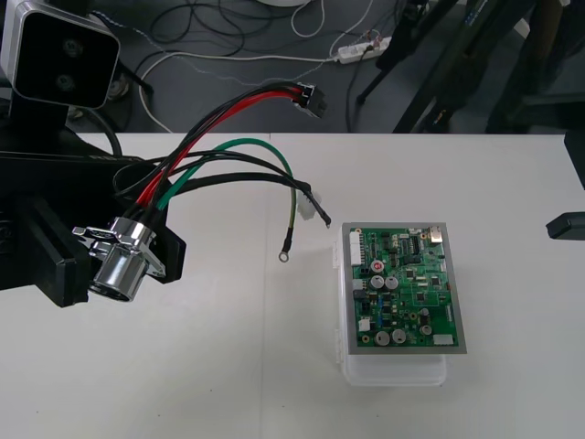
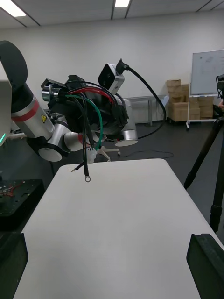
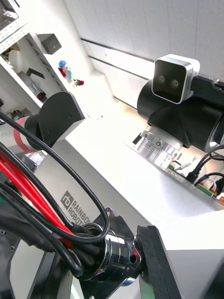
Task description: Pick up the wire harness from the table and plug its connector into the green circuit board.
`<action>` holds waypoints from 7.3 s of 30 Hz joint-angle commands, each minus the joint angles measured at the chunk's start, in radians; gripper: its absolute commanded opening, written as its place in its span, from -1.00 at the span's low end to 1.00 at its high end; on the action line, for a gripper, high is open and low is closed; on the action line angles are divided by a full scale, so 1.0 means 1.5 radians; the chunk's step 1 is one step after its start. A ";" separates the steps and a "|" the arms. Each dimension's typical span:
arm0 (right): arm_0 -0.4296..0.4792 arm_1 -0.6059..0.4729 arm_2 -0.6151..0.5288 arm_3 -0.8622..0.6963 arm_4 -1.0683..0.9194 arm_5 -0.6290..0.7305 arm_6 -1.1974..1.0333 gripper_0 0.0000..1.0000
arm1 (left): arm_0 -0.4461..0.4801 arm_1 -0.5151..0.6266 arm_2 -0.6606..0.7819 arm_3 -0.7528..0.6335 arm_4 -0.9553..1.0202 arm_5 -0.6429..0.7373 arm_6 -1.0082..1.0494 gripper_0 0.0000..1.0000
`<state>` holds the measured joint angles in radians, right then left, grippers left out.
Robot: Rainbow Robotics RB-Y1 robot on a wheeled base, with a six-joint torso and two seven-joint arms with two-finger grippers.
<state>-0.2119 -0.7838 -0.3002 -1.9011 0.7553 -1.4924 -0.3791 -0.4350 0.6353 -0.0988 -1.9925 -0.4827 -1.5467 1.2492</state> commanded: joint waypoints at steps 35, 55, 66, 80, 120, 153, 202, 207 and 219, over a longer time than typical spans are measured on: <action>-0.019 0.008 0.024 0.016 -0.015 0.003 -0.074 1.00 | 0.010 -0.063 -0.035 -0.010 0.044 -0.016 -0.073 -1.00; -0.099 0.131 0.107 0.095 -0.021 0.011 -0.233 1.00 | 0.019 -0.064 -0.036 -0.016 0.040 -0.016 -0.071 -1.00; -0.161 0.191 0.147 0.134 -0.051 0.012 -0.264 1.00 | 0.019 -0.064 -0.036 -0.016 0.040 -0.016 -0.071 -1.00; -0.165 0.242 0.203 0.167 -0.109 0.043 -0.272 1.00 | 0.021 -0.063 -0.037 -0.020 0.043 -0.016 -0.069 -1.00; -0.195 0.368 0.368 0.149 -0.216 0.099 -0.245 1.00 | 0.030 -0.069 -0.038 -0.029 0.052 -0.016 -0.065 -1.00; -0.193 0.368 0.379 0.107 -0.220 0.126 -0.230 -0.87 | 0.031 -0.087 -0.038 -0.029 0.034 -0.016 -0.060 -1.00; -0.192 0.366 0.379 0.108 -0.238 0.135 -0.215 -1.00 | 0.035 -0.065 0.082 -0.028 -0.047 -0.016 -0.056 1.00; -0.193 0.342 0.379 0.107 -0.237 0.134 -0.207 -1.00 | 0.035 -0.024 0.128 -0.020 -0.051 -0.016 -0.050 1.00; -0.193 0.278 0.374 0.107 -0.261 0.110 -0.200 -1.00 | 0.035 0.079 0.157 0.045 -0.085 -0.016 -0.082 1.00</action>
<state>-0.4689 -0.3257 0.2482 -1.7018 0.3857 -1.3030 -0.7190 -0.4026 0.6795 0.1137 -1.9503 -0.5941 -1.5469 1.2125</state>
